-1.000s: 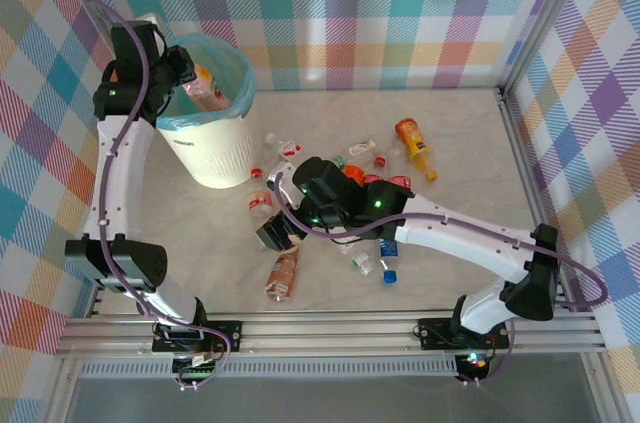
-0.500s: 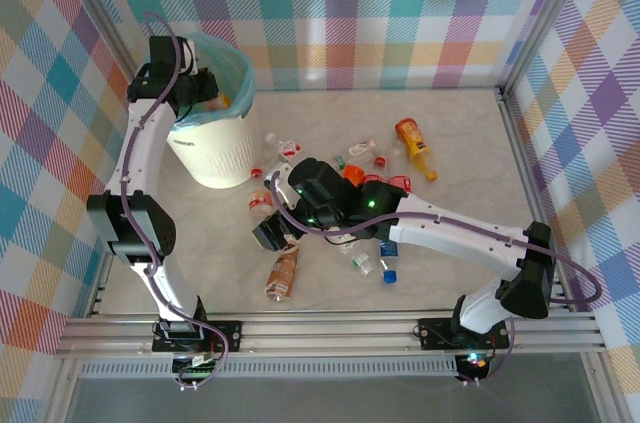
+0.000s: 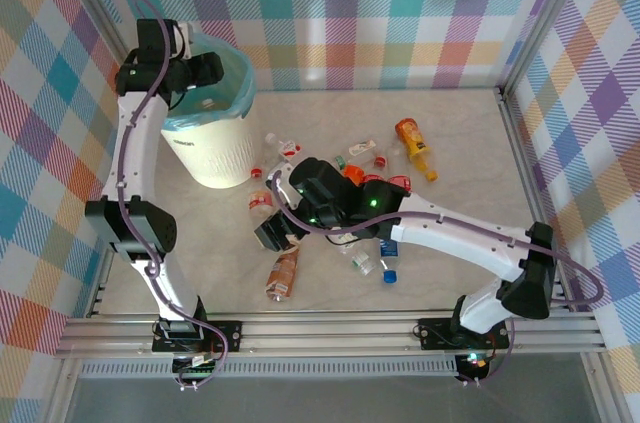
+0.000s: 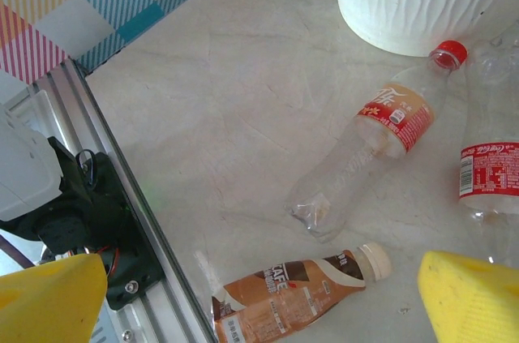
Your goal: Put the plastic bottles in the bin
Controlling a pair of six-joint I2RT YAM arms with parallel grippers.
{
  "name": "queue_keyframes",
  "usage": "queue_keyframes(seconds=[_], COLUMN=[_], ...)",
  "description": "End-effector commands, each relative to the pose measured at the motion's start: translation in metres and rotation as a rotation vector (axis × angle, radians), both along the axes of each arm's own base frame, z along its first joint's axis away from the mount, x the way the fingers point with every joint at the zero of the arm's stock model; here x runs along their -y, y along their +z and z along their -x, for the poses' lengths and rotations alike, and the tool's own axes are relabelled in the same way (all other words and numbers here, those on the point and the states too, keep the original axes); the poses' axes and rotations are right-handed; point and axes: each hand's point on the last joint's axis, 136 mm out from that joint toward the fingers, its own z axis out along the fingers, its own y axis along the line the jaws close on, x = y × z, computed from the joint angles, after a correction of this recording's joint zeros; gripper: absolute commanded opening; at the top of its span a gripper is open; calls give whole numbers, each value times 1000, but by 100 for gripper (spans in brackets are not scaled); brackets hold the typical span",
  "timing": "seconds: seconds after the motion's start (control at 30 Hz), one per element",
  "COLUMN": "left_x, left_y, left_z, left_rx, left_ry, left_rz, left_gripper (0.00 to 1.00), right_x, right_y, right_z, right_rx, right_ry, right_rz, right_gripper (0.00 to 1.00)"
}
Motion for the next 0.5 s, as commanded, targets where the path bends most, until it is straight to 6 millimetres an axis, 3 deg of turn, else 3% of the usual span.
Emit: queue_keyframes(seconds=[0.0, 0.2, 0.33, 0.47], left_x=[-7, -6, 2, 30], left_y=[71, 118, 125, 117], left_z=[41, 108, 154, 198], left_rx=[135, 255, 309, 320], left_ry=[27, 28, -10, -135], left_rz=[8, 6, 16, 94], left_gripper=[73, 79, 83, 83], right_x=[16, 60, 101, 141], right_y=[41, 35, 11, -30], right_z=[5, 8, 14, 24], right_rx=[36, 46, 14, -35], right_ry=[-14, -46, -79, -113], right_rz=[-52, 92, 208, 330], right_gripper=[98, 97, 97, 95])
